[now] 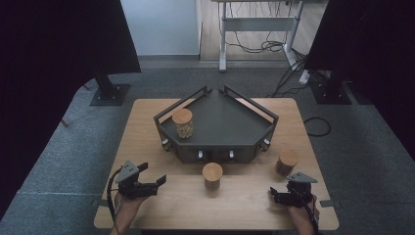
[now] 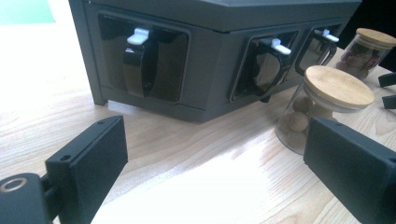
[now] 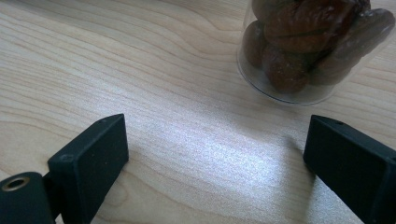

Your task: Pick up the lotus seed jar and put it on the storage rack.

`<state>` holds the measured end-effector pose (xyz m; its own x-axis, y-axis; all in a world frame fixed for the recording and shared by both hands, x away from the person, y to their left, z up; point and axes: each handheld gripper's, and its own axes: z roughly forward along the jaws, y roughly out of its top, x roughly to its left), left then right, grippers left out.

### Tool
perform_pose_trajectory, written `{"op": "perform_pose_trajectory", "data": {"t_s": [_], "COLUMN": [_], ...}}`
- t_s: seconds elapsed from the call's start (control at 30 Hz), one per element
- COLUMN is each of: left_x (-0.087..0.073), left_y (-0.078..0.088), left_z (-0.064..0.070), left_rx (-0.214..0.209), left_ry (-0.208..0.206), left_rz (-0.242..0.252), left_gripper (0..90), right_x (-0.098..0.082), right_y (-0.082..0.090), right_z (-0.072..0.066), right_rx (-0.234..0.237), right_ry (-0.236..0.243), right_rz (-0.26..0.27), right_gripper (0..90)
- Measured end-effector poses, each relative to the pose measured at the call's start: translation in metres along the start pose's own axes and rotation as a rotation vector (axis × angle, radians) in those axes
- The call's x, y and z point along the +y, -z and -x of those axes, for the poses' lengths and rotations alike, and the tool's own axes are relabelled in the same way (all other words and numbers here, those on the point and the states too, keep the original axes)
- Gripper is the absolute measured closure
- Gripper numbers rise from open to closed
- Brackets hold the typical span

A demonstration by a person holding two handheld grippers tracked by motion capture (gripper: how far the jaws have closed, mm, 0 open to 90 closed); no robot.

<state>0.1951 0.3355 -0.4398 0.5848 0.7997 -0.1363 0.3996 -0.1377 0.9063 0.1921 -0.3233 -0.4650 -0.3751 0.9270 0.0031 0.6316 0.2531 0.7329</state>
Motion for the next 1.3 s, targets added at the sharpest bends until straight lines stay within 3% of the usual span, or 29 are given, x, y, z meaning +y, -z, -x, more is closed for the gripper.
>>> {"op": "perform_pose_trajectory", "data": {"t_s": [0.67, 1.3], "left_x": [-0.012, -0.019], "left_y": [-0.003, -0.009], "left_z": [0.0, 0.006], "left_rx": [0.009, 0.018], "left_ry": [0.008, -0.017], "left_rz": [-0.038, -0.071], "left_gripper": [5.9, 5.9], "right_x": [0.0, 0.0], "right_y": [0.0, 0.0], "right_z": [0.0, 0.0], "right_rx": [0.0, 0.0], "right_ry": [0.0, 0.0], "right_rz": [0.0, 0.0], "right_gripper": [6.2, 6.2]}}
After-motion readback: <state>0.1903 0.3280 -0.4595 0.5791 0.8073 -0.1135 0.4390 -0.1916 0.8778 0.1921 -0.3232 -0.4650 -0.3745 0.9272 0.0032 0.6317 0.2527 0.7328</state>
